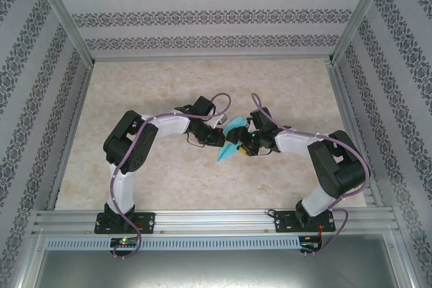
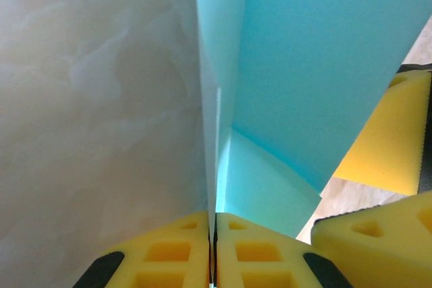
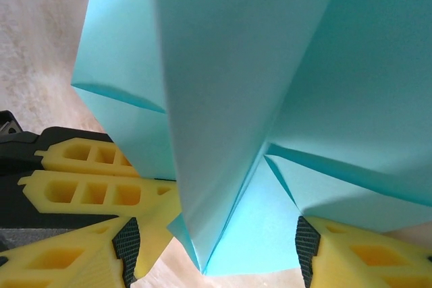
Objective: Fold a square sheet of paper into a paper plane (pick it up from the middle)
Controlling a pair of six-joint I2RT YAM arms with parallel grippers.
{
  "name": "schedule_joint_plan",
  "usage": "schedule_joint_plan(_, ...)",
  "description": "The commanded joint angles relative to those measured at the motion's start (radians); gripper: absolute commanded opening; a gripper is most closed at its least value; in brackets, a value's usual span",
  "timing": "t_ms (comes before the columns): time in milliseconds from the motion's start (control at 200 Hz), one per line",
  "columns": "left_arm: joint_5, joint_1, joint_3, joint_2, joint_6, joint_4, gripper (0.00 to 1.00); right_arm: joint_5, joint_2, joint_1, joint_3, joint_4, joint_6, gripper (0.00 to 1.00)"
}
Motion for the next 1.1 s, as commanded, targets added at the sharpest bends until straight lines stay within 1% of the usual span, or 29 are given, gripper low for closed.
schedule_joint_plan(0,0.030,0.009,-0.007,0.014,-0.007,0.020,0.11,-0.050,-0.015,0.017,-0.014,0.084,0.044,0.65)
schedule_joint_plan(125,0.027,0.009,-0.007,0.019,-0.006,0.019,0.11,-0.043,-0.039,0.017,-0.018,0.069,0.045,0.65)
schedule_joint_plan(235,0.026,0.008,-0.010,0.018,-0.007,0.020,0.11,0.029,-0.079,0.019,0.001,-0.075,-0.017,0.65)
schedule_joint_plan(330,0.026,0.009,-0.004,0.020,-0.004,0.015,0.11,0.051,-0.100,0.021,-0.018,-0.109,-0.013,0.65)
schedule_joint_plan(545,0.028,0.010,0.000,0.024,-0.004,0.011,0.11,0.085,-0.123,0.040,-0.061,-0.092,0.024,0.67)
schedule_joint_plan(949,0.038,0.010,0.000,0.027,-0.008,0.011,0.11,0.104,-0.049,0.073,-0.044,-0.012,0.077,0.69)
schedule_joint_plan(1094,0.041,0.010,-0.003,0.026,-0.009,0.015,0.11,0.094,-0.043,0.077,-0.042,0.053,0.101,0.68)
